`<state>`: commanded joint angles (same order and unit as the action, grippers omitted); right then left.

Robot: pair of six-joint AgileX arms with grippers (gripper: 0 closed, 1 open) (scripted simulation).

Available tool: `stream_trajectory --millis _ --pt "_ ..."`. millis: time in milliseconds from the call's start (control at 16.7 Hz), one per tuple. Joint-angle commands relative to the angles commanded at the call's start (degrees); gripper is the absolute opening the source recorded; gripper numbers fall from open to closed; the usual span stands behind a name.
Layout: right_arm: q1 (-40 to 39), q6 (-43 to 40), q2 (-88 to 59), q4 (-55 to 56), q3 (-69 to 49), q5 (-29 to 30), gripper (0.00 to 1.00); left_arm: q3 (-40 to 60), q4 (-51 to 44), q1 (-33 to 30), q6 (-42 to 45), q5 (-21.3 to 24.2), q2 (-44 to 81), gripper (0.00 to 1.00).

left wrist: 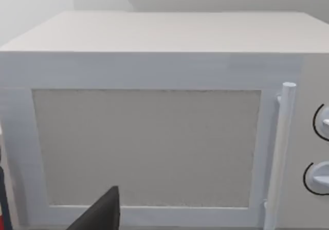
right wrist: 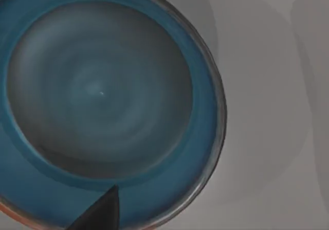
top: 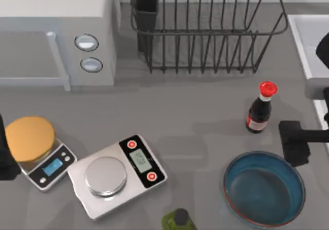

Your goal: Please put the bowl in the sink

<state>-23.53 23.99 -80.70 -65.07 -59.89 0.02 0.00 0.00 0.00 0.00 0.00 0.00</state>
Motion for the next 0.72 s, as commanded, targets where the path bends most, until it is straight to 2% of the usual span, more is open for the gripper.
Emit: stream_trajectory --millis 480,720 --pt "-0.98 1.18 -3.80 -2.96 -2.75 -0.01 1.00 0.00 0.00 0.00 0.00 0.00 0.00 1.00" --pt "-1.15 1.19 -5.98 3.57 1.90 0.00 1.00 0.00 0.00 0.00 0.00 0.00 0.00 1.00"
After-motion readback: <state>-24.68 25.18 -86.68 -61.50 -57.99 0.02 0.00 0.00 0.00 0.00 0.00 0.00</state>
